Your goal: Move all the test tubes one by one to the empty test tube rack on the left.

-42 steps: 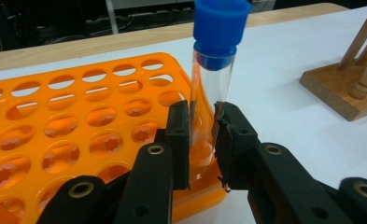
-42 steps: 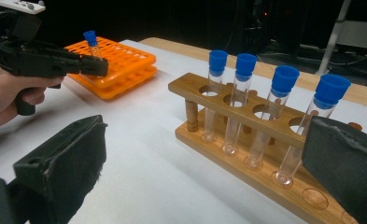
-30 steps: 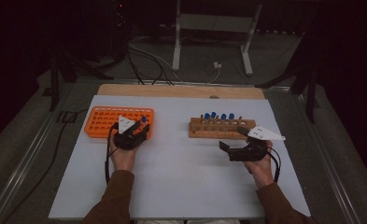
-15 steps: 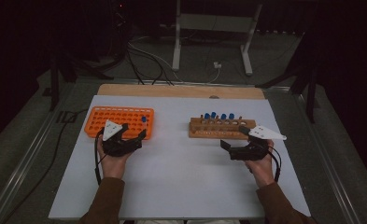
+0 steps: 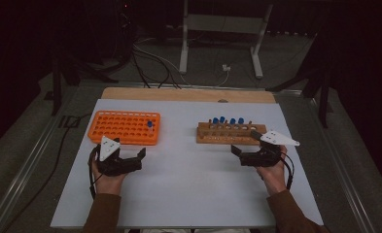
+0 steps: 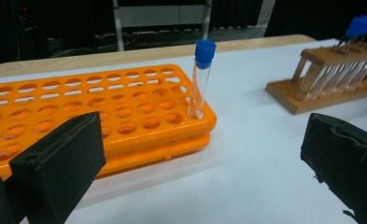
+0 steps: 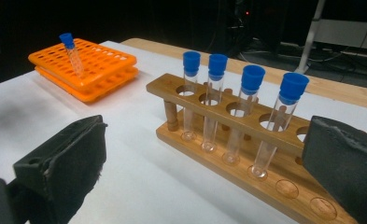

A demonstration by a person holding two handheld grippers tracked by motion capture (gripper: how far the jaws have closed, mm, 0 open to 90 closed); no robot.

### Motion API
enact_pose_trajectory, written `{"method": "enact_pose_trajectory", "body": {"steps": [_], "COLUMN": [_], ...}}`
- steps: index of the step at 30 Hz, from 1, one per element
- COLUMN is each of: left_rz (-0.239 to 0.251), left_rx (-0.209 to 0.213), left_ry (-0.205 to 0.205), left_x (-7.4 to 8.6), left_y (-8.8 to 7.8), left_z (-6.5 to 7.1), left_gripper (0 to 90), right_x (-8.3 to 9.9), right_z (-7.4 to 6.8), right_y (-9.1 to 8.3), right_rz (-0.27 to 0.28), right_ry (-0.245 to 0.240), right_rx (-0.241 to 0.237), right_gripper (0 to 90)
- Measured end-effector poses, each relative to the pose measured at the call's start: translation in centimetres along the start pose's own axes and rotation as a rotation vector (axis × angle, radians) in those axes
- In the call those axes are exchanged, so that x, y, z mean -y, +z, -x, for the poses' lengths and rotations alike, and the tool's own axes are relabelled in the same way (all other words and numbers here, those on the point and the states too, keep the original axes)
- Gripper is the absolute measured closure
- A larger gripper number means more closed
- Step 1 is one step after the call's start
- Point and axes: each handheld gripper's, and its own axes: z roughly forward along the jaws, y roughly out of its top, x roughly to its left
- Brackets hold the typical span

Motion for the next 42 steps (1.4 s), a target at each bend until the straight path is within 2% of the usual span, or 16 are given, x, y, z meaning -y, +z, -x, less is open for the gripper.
{"method": "enact_pose_trajectory", "body": {"steps": [6,11,14,22,28,31,37,42], "left_rz": [0.007,0.009,0.008,0.015,-0.007,-0.011,-0.032,-0.033], "left_rx": [-0.009,-0.028,-0.041,-0.071,-0.083,-0.083,-0.081,-0.081], "left_ry": [-0.030,-0.049,-0.056,-0.065,-0.064,-0.064,-0.072,-0.075], "left_x": [0.4,0.7,0.9,1.0,1.0,1.1,1.2,1.2], "left_y": [-0.1,0.1,0.1,0.1,0.3,0.3,0.6,0.6], "left_z": [-0.3,-0.8,-0.9,-1.0,-0.9,-0.9,-1.0,-1.0], "left_gripper": [0.7,0.7,0.7,0.7,0.7,0.8,0.8,0.9], "right_x": [-0.3,-1.6,-2.5,-3.5,-2.6,-2.1,-1.7,-1.3], "right_z": [0.3,0.7,1.4,3.6,5.2,5.5,5.4,5.0], "right_y": [-0.1,-0.2,-0.1,2.0,3.9,4.7,5.7,6.5], "right_rz": [-0.011,-0.008,0.015,-0.037,-0.075,-0.090,-0.119,-0.122], "right_ry": [-0.005,-0.015,-0.010,-0.002,0.039,0.043,-0.018,-0.048], "right_rx": [0.022,0.033,0.043,0.108,0.120,0.128,0.144,0.135], "right_gripper": [0.0,0.0,4.1,6.9,9.4,18.7,56.2,72.1]}}
